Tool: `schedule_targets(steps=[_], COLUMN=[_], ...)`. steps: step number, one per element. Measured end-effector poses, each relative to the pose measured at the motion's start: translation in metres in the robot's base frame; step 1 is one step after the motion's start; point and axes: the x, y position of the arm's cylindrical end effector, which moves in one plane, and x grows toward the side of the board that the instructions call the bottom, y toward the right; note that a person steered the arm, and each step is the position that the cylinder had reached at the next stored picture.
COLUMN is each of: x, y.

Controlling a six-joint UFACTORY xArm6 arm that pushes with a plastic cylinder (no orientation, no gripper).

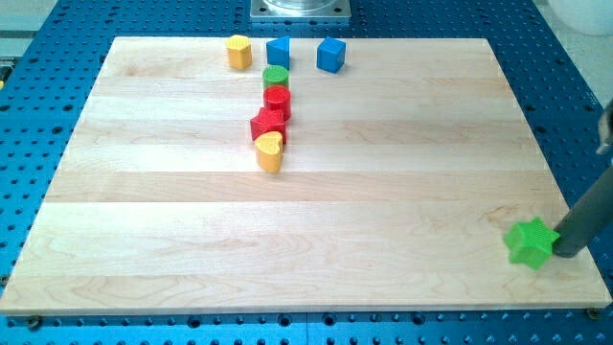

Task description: Place the heart above the green star

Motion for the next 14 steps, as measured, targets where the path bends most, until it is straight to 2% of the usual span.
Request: schedule_targets(steps=[1, 2, 3, 5, 6, 7, 8, 9, 10, 11, 12, 13, 14], x=[0.0, -0.036, -0.061, -0.05, -0.077, -0.121, -0.128, -0.14, -0.178, -0.201, -0.195, -0.126, -0.121], y=[-0.023, -0.047, -0.121, -0.307, -0.351, -0.341, -0.312, -0.236, -0.225, -0.189, -0.138, -0.125, -0.123])
